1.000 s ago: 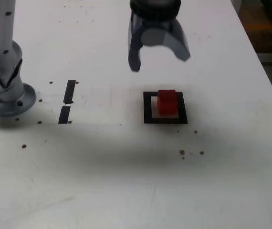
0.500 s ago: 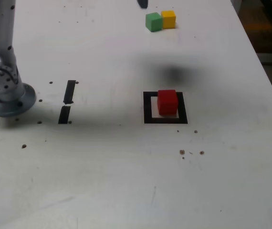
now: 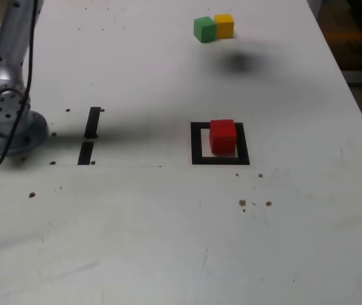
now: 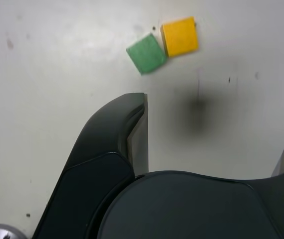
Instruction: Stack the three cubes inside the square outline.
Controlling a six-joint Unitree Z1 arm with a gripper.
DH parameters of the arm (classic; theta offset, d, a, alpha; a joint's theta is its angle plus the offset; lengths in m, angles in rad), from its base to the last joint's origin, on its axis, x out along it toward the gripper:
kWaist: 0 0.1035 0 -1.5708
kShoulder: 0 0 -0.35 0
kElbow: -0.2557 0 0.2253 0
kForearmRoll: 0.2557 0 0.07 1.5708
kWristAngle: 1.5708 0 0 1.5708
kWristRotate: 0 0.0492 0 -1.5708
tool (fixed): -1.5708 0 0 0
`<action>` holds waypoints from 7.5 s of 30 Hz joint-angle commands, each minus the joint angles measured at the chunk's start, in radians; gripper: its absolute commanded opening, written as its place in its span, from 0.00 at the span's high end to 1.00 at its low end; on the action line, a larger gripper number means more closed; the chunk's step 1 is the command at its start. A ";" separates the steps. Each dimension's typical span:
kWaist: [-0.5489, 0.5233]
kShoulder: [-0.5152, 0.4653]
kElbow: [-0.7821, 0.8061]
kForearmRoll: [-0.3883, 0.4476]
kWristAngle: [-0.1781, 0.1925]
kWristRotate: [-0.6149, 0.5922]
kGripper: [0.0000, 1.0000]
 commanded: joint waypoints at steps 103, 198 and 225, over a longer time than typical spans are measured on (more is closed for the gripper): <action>0.122 0.215 0.125 -0.398 -0.190 1.377 0.15; -0.455 -0.282 0.594 -0.274 -0.148 0.448 0.60; -0.622 -0.150 0.523 -0.042 -0.236 -0.846 0.60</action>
